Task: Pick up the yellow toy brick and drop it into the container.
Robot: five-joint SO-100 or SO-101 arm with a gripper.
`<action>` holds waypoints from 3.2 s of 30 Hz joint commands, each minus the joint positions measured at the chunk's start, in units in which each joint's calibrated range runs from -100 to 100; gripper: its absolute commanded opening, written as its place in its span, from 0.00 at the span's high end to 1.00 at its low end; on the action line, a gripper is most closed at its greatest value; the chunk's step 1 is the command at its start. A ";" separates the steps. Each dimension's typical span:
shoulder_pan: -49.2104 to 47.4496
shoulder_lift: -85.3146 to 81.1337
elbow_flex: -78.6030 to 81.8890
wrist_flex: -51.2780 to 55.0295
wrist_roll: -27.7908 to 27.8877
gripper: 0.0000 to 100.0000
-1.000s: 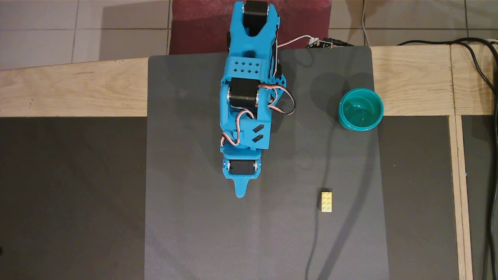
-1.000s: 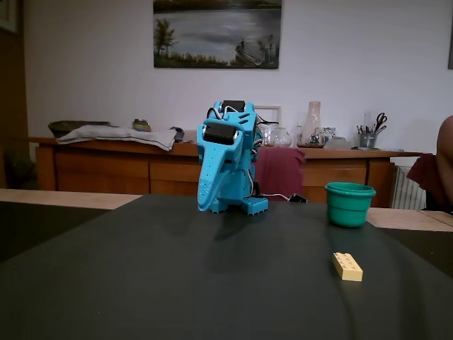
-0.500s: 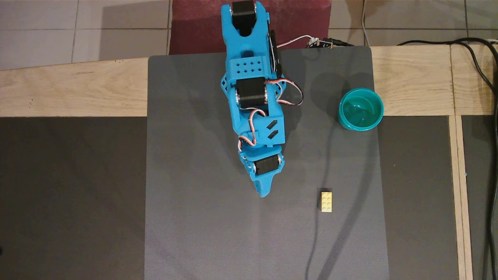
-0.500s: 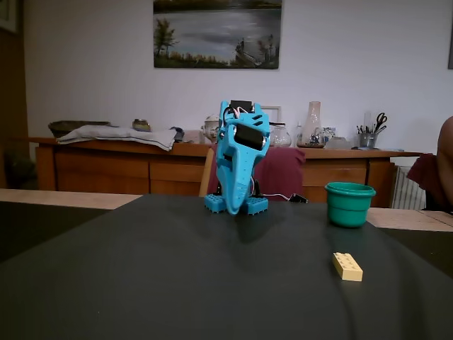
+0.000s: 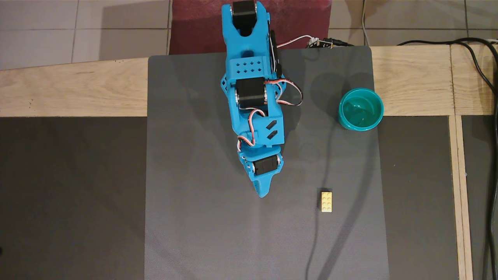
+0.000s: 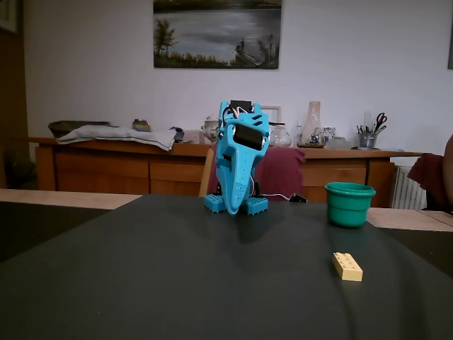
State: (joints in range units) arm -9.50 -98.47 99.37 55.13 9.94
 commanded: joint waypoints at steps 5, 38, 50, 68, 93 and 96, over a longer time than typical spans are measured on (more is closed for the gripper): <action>-0.13 -0.27 0.00 0.09 0.20 1.00; -23.34 66.09 -43.05 -0.71 16.14 1.00; -23.34 74.10 -43.50 -15.72 20.38 0.99; -23.26 80.17 -46.48 -14.03 22.57 0.82; -22.88 95.86 -56.13 -12.52 23.30 0.96; -22.88 95.86 -56.13 -12.52 23.20 1.00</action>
State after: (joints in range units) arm -32.81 -2.76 44.63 42.45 33.21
